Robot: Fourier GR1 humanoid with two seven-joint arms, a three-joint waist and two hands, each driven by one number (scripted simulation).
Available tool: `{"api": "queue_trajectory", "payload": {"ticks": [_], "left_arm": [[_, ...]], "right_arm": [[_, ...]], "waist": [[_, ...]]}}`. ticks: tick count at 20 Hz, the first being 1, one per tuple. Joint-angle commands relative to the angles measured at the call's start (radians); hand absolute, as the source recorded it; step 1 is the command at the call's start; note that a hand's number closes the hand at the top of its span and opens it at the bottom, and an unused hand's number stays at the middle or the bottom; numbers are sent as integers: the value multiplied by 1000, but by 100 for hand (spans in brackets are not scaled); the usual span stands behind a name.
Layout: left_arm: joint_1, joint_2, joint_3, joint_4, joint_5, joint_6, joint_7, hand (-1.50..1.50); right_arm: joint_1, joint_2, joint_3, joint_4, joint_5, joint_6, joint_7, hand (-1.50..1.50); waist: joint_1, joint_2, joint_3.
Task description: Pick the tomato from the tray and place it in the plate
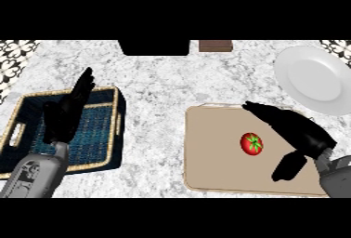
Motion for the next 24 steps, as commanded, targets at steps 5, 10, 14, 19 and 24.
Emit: {"api": "queue_trajectory", "payload": {"ticks": [5, 10, 14, 19, 24], "left_arm": [[-50, -23, 71, 118, -34, -57, -70, 0], [47, -81, 32, -21, -84, -18, -14, 0], [15, -82, 98, 126, -90, -67, -146, 0], [23, -83, 93, -27, -90, -85, 28, 0], [-48, -125, 120, 85, -123, -78, -33, 0]], "right_arm": [[-38, 138, -5, 170, 166, 46, -61, -150], [-28, 177, -37, 308, 253, 35, -171, -150], [16, 197, -73, 253, 287, 74, -157, -150], [-18, 241, -93, 478, 401, -30, -310, -150], [-30, 297, -125, 382, 453, -26, -273, 150]], "waist": [[-3, 2, 0], [1, 0, 0], [-7, 0, 0], [0, 0, 1], [-6, 0, 0]]}}
